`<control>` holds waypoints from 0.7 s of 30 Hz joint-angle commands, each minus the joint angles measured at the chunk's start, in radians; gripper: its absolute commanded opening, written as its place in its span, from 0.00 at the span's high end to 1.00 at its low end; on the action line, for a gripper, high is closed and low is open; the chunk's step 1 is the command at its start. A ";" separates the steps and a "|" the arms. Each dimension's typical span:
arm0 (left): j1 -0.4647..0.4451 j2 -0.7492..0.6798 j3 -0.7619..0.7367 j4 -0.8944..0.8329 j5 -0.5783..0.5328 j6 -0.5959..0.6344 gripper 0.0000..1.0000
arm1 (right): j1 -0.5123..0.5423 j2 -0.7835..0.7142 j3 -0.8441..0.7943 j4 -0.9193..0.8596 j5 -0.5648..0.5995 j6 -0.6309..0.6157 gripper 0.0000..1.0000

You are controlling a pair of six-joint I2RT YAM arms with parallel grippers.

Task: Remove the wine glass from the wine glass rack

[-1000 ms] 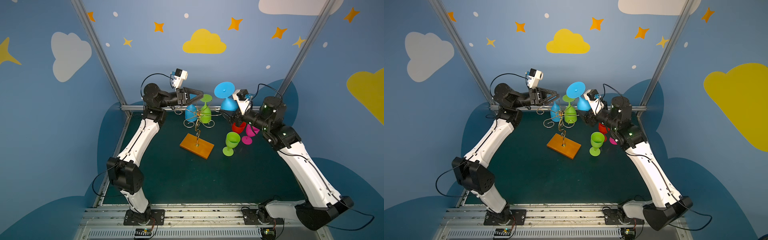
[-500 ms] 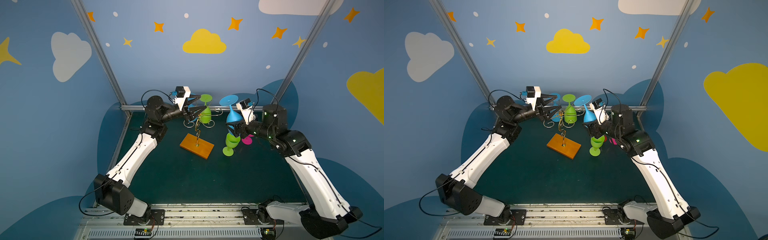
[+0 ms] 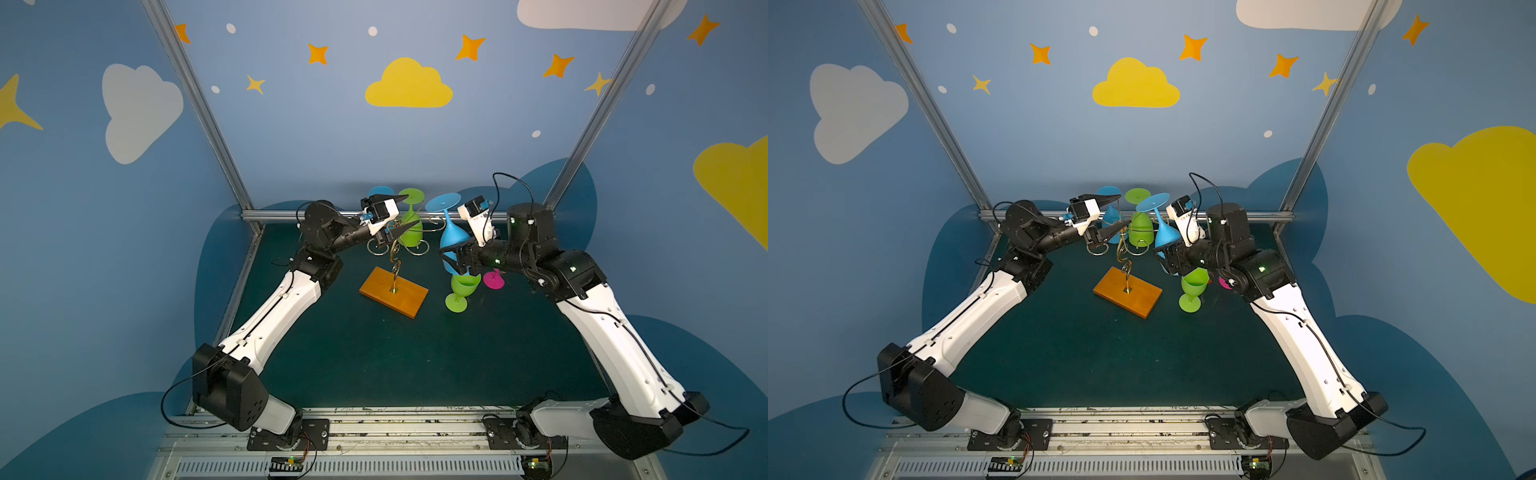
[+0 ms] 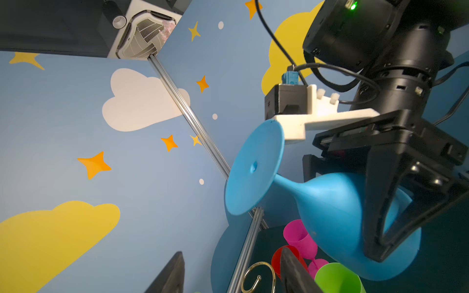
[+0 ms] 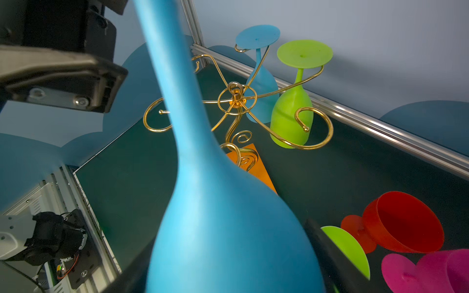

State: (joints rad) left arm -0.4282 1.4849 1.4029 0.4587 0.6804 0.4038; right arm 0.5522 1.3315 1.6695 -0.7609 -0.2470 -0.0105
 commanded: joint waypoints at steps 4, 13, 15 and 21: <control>-0.010 0.007 0.011 0.024 -0.001 0.038 0.43 | 0.022 0.046 0.058 -0.013 -0.037 0.010 0.85; -0.015 0.021 0.018 0.023 -0.005 0.055 0.49 | 0.050 0.093 0.105 -0.058 -0.050 0.002 0.88; -0.015 0.025 0.019 0.023 -0.005 0.057 0.51 | 0.055 0.104 0.115 -0.072 -0.049 0.000 0.89; -0.015 0.028 0.022 0.021 -0.011 0.060 0.60 | 0.065 0.120 0.126 -0.088 -0.047 -0.006 0.89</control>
State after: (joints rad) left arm -0.4397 1.5066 1.4036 0.4644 0.6777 0.4576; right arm 0.6102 1.4418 1.7653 -0.8318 -0.2821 -0.0078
